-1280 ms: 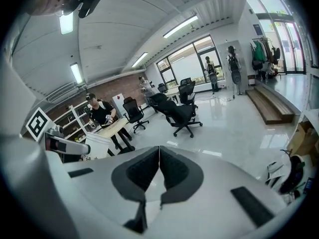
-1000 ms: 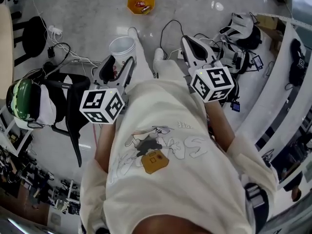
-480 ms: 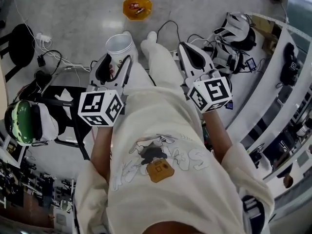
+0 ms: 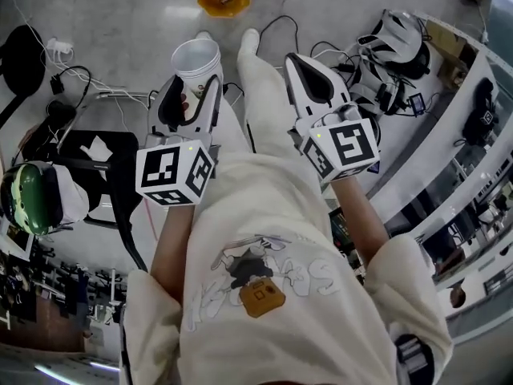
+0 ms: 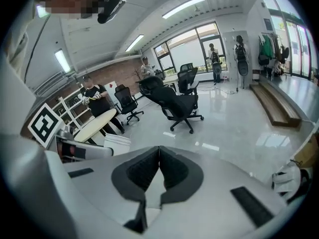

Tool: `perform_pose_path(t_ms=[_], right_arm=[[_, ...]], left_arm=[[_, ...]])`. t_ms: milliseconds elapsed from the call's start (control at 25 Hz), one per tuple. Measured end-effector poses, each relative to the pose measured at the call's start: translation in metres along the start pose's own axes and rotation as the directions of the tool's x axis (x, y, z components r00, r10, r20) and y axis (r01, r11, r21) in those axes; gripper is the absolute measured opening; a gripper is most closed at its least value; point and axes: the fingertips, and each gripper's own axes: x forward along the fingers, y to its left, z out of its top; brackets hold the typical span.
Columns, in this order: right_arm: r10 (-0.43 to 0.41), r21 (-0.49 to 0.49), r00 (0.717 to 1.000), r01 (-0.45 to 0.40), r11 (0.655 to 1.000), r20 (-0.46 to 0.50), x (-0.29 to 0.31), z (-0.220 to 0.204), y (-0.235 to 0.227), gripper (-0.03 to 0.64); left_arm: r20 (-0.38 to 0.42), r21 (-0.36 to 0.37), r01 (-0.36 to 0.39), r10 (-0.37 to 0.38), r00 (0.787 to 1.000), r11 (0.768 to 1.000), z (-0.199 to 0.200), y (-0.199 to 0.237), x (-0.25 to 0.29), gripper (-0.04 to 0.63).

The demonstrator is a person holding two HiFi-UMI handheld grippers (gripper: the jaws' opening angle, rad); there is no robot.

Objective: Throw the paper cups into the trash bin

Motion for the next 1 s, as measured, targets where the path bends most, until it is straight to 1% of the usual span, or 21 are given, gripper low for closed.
perform_pose_path(t_ms=[80, 200, 520, 720, 880, 1000], right_arm=[[0.019, -0.01, 1.0, -0.019, 1.0, -0.001, 0.017, -0.002, -0.005, 0.008], [0.025, -0.063, 1.0, -0.025, 0.998, -0.003, 0.048, -0.014, -0.018, 0.008], [0.018, -0.08, 0.997, -0.024, 0.997, -0.08, 0.133, -0.091, -0.064, 0.008], [0.0, -0.053, 0.993, -0.007, 0.999, -0.119, 0.184, -0.14, -0.101, 0.008], [0.002, -0.026, 0.99, -0.006, 1.0, -0.138, 0.228, -0.173, -0.118, 0.008], [0.011, -0.029, 0.991, -0.015, 0.999, -0.135, 0.257, -0.193, -0.124, 0.009]], left_arm=[[0.006, -0.01, -0.029, 0.029, 1.0, 1.0, -0.003, 0.006, 0.017, 0.258], [0.008, -0.014, -0.061, 0.061, 0.998, 0.998, -0.013, 0.019, 0.047, 0.258], [-0.028, 0.003, -0.105, 0.105, 0.994, 0.994, -0.055, 0.069, 0.136, 0.258], [-0.063, 0.008, -0.135, 0.136, 0.989, 0.991, -0.087, 0.099, 0.193, 0.258], [-0.092, -0.02, -0.142, 0.139, 0.986, 0.99, -0.118, 0.125, 0.238, 0.258], [-0.103, -0.053, -0.146, 0.14, 0.985, 0.988, -0.141, 0.141, 0.268, 0.258]])
